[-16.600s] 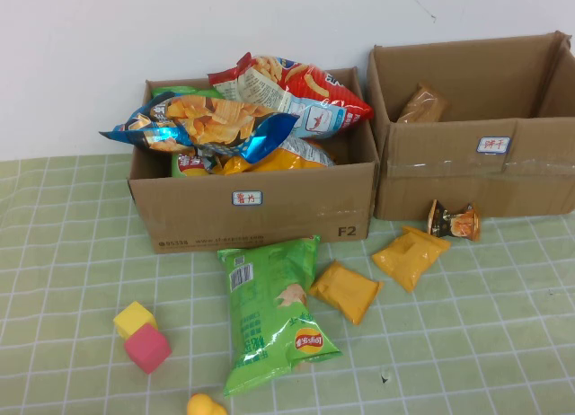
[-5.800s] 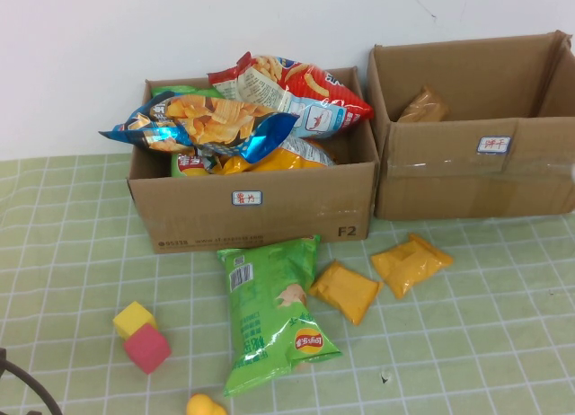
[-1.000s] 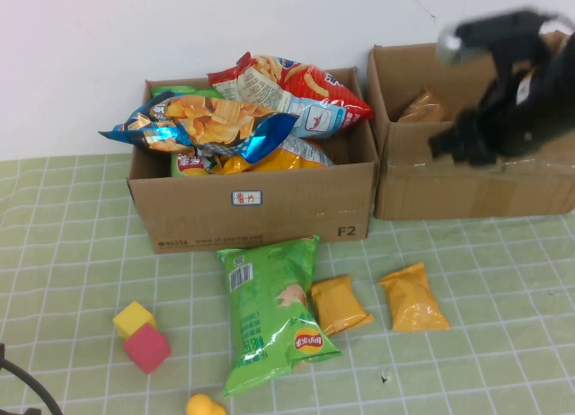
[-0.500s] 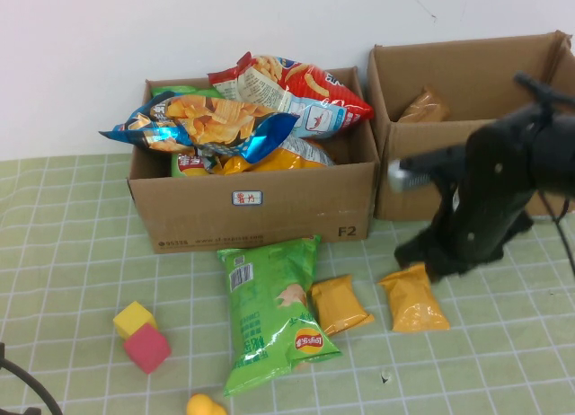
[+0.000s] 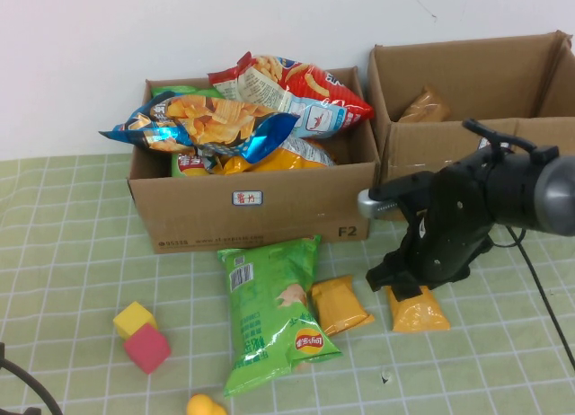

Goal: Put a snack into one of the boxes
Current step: Pick up the biscuit, then place the biscuit in the biscuit box

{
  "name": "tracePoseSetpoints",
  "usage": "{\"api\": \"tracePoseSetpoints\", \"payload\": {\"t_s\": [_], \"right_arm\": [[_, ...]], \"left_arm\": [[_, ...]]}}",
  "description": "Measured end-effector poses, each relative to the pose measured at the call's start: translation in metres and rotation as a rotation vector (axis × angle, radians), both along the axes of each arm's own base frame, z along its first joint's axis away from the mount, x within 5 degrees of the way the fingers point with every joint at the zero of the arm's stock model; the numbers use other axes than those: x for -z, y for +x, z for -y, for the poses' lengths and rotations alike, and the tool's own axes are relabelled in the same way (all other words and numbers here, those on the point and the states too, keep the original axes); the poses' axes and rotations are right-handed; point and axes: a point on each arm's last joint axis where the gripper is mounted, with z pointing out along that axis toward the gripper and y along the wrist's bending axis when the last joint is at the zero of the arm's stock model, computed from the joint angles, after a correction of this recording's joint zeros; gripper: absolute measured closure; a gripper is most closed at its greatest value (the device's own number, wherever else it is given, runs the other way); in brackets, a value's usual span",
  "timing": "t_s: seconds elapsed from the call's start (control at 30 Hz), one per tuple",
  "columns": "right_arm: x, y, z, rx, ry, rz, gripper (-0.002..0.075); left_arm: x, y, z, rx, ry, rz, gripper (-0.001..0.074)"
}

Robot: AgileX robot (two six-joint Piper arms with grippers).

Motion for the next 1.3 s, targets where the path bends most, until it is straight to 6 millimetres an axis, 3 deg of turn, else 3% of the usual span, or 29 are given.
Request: {"api": "tracePoseSetpoints", "payload": {"t_s": [0.2, 0.5, 0.6, 0.77, 0.9, 1.07, 1.3], "right_arm": [[0.017, 0.004, 0.004, 0.029, -0.063, -0.009, 0.0229], [0.026, 0.006, 0.000, 0.058, -0.035, -0.025, 0.0214], [0.031, 0.007, -0.002, 0.061, -0.014, -0.029, 0.0270], [0.031, 0.007, -0.003, 0.063, -0.010, -0.032, 0.0455], [0.027, 0.006, -0.001, 0.058, -0.026, -0.039, 0.0485], [-0.002, 0.008, 0.007, 0.009, -0.128, -0.010, 0.0504], [-0.120, 0.042, 0.008, -0.041, -0.184, 0.408, 0.0508]], "left_arm": [[0.000, 0.000, 0.000, 0.000, 0.000, 0.000, 0.0737], [0.000, 0.000, 0.000, 0.000, 0.000, 0.000, 0.0737], [0.000, 0.000, 0.000, 0.000, 0.000, 0.000, 0.0737], [0.000, 0.000, 0.000, 0.000, 0.000, 0.000, 0.0737], [0.000, 0.000, 0.000, 0.000, 0.000, 0.000, 0.0737], [0.000, 0.000, 0.000, 0.000, 0.000, 0.000, 0.0737], [0.000, 0.000, 0.000, 0.000, 0.000, 0.000, 0.0737]]}}
